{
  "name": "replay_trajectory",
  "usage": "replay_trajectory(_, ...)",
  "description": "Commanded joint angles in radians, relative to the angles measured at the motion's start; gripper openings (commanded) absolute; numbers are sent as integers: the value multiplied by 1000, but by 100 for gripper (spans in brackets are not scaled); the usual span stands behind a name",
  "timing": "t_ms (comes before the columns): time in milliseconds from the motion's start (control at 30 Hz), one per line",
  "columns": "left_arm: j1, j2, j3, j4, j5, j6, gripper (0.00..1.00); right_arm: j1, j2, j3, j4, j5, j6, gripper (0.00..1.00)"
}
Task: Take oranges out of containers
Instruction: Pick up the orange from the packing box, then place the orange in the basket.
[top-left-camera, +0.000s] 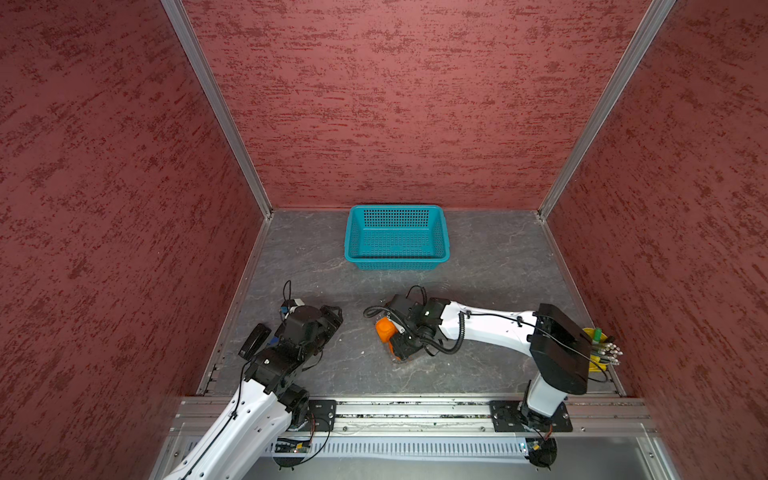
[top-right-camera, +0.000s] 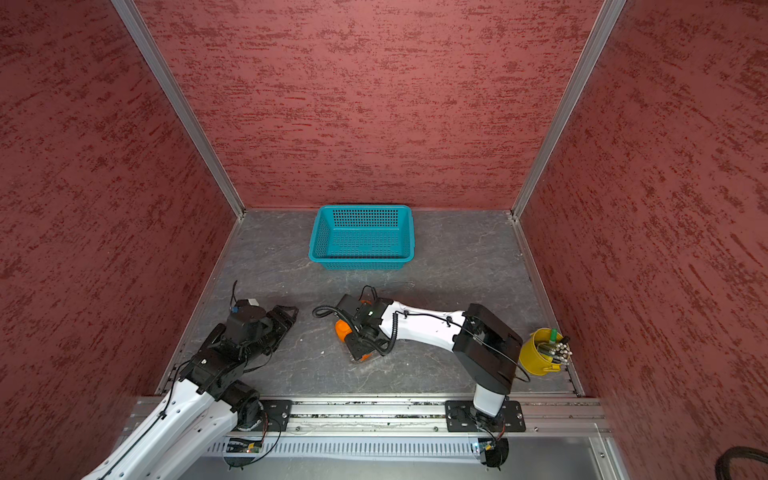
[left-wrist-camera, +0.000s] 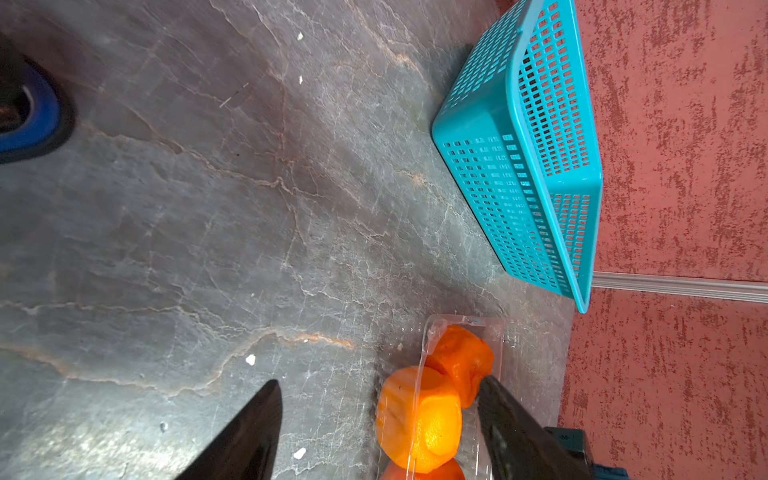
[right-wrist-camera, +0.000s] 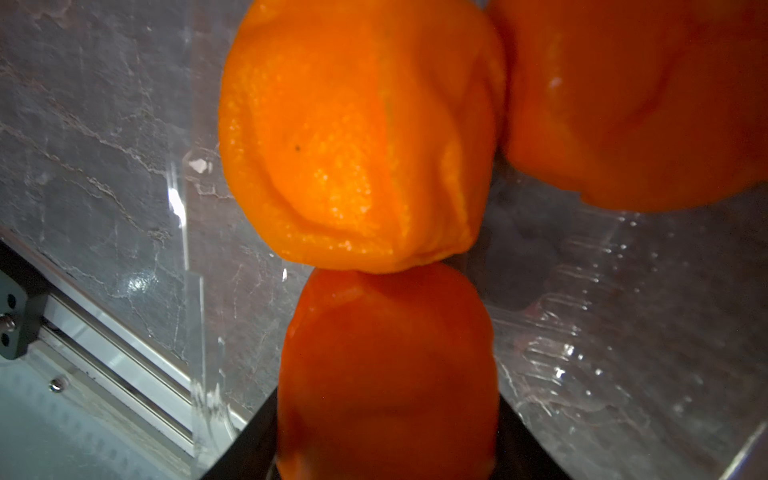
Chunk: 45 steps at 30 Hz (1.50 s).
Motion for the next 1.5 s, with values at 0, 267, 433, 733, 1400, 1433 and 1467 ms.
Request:
replay_trajectory(0, 15, 5, -14, 7, 24, 24, 75, 7, -30, 41, -61, 58, -11, 34)
replay_trajectory(267, 47, 35, -50, 82, 70, 23, 75, -73, -134, 330, -359, 140, -86, 33)
replay_trajectory(433, 54, 56, -62, 130, 94, 26, 75, -239, -32, 525, -279, 175, -178, 32)
replay_trajectory(733, 49, 128, -64, 205, 128, 38, 75, -421, 358, 911, -186, 246, -256, 31)
replay_trajectory(1400, 37, 174, -76, 250, 149, 49, 79, -286, 122, 570, -124, 247, -190, 77)
replay_trajectory(1433, 37, 168, -75, 247, 147, 48, 79, -262, 75, 490, -114, 209, -155, 73)
replay_trajectory(1467, 38, 163, -77, 247, 145, 47, 79, -240, 32, 415, -105, 175, -120, 70)
